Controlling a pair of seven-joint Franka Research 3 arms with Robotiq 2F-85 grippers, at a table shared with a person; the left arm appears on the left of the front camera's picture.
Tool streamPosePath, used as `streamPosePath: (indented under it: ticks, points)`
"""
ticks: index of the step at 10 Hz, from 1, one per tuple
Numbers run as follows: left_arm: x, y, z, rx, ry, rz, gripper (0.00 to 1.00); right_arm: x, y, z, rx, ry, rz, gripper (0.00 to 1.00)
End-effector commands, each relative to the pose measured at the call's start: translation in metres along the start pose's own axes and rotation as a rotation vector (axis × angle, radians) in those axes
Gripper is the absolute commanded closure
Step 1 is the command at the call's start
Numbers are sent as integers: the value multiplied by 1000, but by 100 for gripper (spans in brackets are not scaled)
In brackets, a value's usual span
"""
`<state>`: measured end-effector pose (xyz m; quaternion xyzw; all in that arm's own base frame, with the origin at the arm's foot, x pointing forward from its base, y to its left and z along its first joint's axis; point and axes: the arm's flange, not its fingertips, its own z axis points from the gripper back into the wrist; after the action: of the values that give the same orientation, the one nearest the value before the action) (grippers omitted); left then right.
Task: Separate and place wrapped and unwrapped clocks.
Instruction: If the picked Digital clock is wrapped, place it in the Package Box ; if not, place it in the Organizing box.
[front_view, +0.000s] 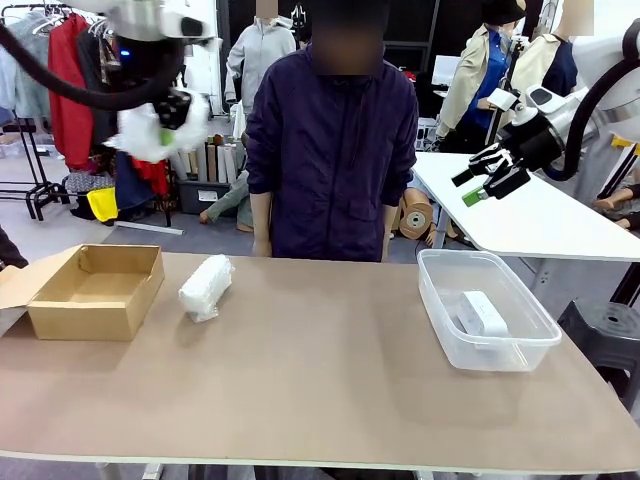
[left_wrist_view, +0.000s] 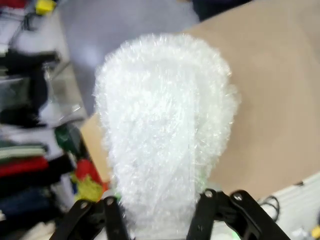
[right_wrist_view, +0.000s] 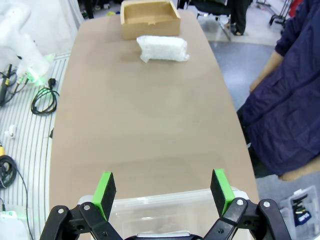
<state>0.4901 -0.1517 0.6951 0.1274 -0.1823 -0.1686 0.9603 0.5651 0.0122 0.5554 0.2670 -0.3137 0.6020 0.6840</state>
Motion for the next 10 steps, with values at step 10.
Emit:
streamPosePath:
  ticks: [10]
  points:
    - [-52, 63, -26, -12, 54, 267, 100, 1, 1, 0, 2, 1, 5, 0]
